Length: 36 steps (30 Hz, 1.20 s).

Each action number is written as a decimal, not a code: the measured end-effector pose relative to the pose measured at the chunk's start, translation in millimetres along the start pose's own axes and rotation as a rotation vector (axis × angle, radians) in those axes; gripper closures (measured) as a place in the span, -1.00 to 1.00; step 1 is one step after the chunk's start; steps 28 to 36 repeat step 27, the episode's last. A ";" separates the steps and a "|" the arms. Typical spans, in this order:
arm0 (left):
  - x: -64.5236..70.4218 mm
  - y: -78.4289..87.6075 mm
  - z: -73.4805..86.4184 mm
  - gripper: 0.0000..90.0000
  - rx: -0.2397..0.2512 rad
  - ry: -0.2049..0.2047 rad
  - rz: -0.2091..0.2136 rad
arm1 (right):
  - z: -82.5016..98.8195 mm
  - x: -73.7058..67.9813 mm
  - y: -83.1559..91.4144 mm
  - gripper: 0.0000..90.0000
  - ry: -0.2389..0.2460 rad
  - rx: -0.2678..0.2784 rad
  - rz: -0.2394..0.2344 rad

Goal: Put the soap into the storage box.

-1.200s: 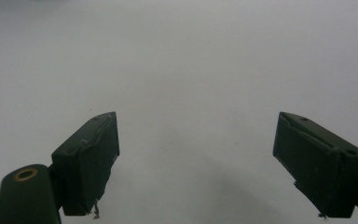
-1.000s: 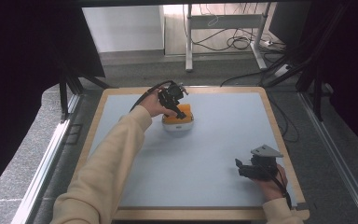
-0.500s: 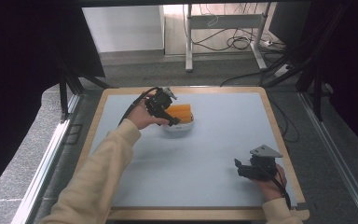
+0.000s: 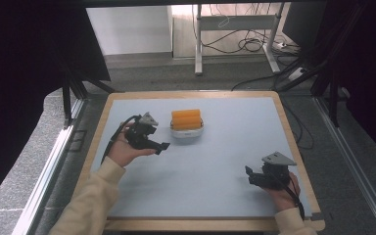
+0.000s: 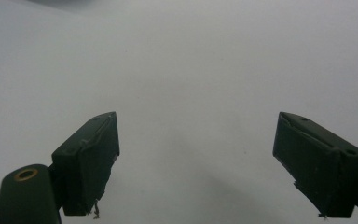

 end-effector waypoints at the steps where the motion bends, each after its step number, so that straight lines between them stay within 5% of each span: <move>1: 2.2 1.1 8.6 -0.54 -0.004 0.001 -0.006 | -0.1 -0.3 0.1 -0.67 -0.003 0.001 -0.001; 9: 13.6 6.6 52.6 -0.54 0.019 0.053 0.004 | -1.7 -0.5 0.8 -0.67 -0.006 0.007 0.005; 15: 14.9 -4.0 78.6 -0.52 -0.002 0.075 -0.016 | -0.4 -1.5 -1.9 -0.67 -0.002 -0.003 0.005; 36: 9.1 1.8 85.0 -0.51 0.014 0.069 -0.043 | -2.9 -0.7 1.4 -0.66 0.009 0.017 0.014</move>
Point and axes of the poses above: each handheld gripper's, and its own axes: y roughly backward along the jaws, z roughly out of its underside, x roughly to its right, the point moved 7 cm from there along -y, roughly forward along the jaws, and after that the axes turned 5 degrees about -x, right-handed, at the moved point
